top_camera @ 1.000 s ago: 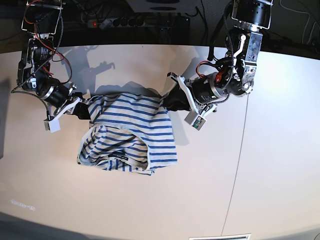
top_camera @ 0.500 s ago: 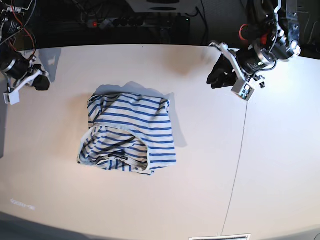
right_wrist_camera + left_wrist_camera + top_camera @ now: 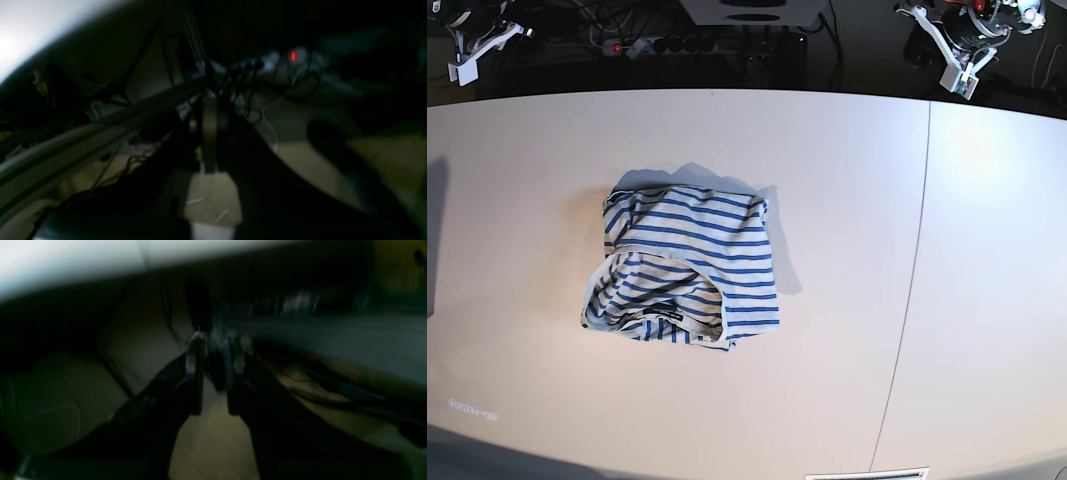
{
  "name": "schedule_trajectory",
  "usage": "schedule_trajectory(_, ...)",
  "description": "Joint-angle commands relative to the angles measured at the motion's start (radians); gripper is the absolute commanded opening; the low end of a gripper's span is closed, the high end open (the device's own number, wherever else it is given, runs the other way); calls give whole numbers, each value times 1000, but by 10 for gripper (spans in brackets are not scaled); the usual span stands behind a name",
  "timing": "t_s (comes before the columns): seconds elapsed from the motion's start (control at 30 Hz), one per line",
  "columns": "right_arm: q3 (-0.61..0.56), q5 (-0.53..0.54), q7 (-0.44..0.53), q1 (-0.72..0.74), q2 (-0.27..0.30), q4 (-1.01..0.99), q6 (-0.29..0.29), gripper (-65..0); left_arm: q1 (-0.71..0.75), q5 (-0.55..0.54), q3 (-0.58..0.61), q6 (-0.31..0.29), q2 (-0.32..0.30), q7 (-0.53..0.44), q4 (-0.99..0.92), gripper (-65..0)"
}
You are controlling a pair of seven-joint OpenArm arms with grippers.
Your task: Fold the T-shirt properly
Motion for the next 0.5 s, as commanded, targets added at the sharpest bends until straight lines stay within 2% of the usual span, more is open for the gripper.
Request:
schedule_trajectory(0.0, 3, 7, 14, -1, 13, -18, 42, -650, -25, 10, 9, -11, -7, -19, -58, -542)
schedule_trajectory(0.07, -6, -28, 40, 27, 14, -83, 41, -650, -95, 50, 43, 21, -14, -55, -230, -542)
schedule_trajectory(0.17, -21, -100, 97, 90, 13, -207, 34, -650, -231, 112, 108, 117, -24, -158, -506, -542)
schedule_trajectory(0.23, -33, -138, 113, 151, 13, -304, 34, -650, -340, 142, 150, 176, -23, -190, -686, -542)
schedule_trajectory(0.37, -87, -217, 130, 297, 13, -508, 26, -650, -563, 198, 262, 253, -13, -193, -983, -567)
schedule_trajectory(0.47, -148, -269, 148, 398, 13, -637, 17, -650, -681, 224, 349, 307, 3, -189, -1103, -580)
